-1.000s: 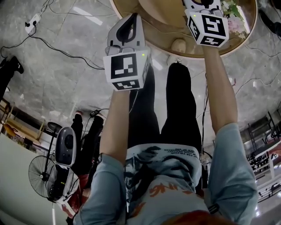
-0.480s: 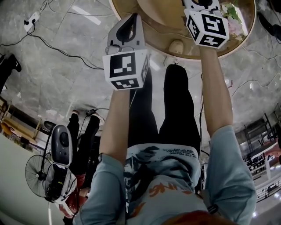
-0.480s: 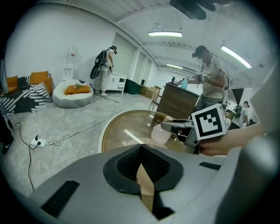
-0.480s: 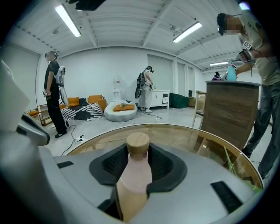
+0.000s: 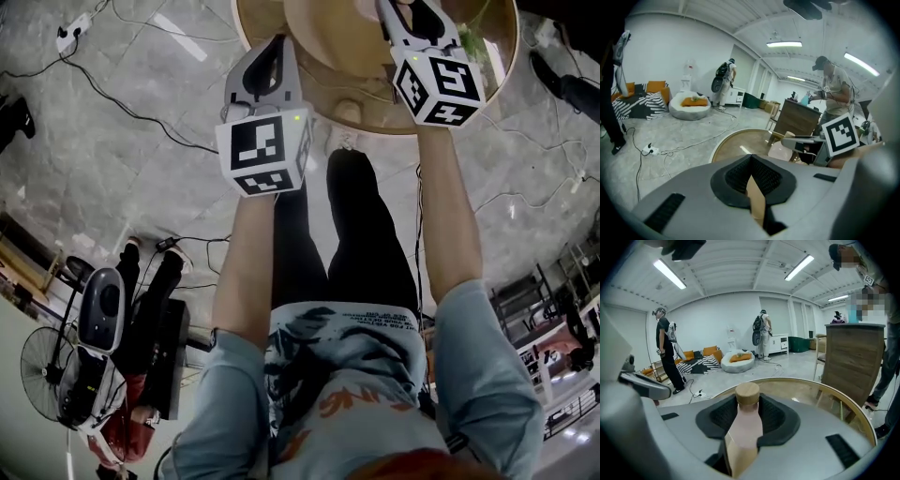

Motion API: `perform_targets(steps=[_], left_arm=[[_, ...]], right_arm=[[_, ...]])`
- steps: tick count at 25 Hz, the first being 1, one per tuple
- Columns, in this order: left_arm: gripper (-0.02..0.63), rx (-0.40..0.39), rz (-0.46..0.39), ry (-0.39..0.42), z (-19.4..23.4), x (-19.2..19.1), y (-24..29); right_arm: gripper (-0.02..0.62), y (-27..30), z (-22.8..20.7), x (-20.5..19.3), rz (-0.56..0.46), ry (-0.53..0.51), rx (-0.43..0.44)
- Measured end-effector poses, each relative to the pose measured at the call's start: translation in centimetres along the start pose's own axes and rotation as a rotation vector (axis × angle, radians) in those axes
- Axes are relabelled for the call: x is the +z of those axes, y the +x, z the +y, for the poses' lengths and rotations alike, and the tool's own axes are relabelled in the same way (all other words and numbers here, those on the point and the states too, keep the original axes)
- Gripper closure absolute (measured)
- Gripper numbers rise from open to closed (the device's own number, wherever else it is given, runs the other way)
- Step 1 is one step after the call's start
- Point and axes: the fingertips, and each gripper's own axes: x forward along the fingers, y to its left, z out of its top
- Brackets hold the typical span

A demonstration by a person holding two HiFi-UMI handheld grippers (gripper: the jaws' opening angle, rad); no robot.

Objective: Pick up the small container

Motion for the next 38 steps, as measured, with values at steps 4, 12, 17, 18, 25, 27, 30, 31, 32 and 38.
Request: perform_targets(steps=[4, 12, 17, 18, 25, 27, 30, 31, 32, 38], left_arm=[[0.583, 0.02, -0.084, -0.01, -2.1, 3.7, -1.3], [0.582, 0.087, -0.213, -0.042, -4.8, 11.9, -7.7], [0.583, 0.118, -0.266, -0.055, -7.0, 17.7, -11.9], [0.583, 0.119, -0.269, -0.073, -7.6, 18.4, -12.4], [0.583, 0.137, -0.315, -0.101, -10.6, 22.8, -17.8], [0.583, 0.158, -0.332, -0.095, -10.9, 24.2, -19.5], [0.582, 0.175, -0.364, -0.071, -12.1, 25.9, -21.7], [0.583, 0.175, -0.376, -0.06, -12.6, 26.4, -22.4], [0.583, 0.172, -0.389, -0.049, -13.0, 26.9, -22.9], [0.583, 0.144, -0.468, 0.029, -14.8, 30.8, -25.6]], right_arm=[[0.442, -2.9, 0.0, 3.1, -0.03, 0.022, 0.035], [0.442, -10.4, 1.6, 11.6, -0.055, -0.011, 0.067], [0.442, -15.6, 2.2, 19.1, -0.123, -0.012, 0.086], [0.442, -16.6, 2.2, 20.5, -0.137, -0.015, 0.092], [0.442, -22.1, 3.9, 27.8, -0.213, -0.049, 0.123], [0.442, -23.7, 4.6, 29.8, -0.245, -0.061, 0.124], [0.442, -26.3, 5.3, 32.1, -0.29, -0.084, 0.118], [0.442, -27.0, 5.6, 32.8, -0.302, -0.094, 0.118], [0.442, -27.6, 6.0, 33.4, -0.315, -0.107, 0.119], [0.442, -30.5, 6.5, 37.0, -0.391, -0.155, 0.121]])
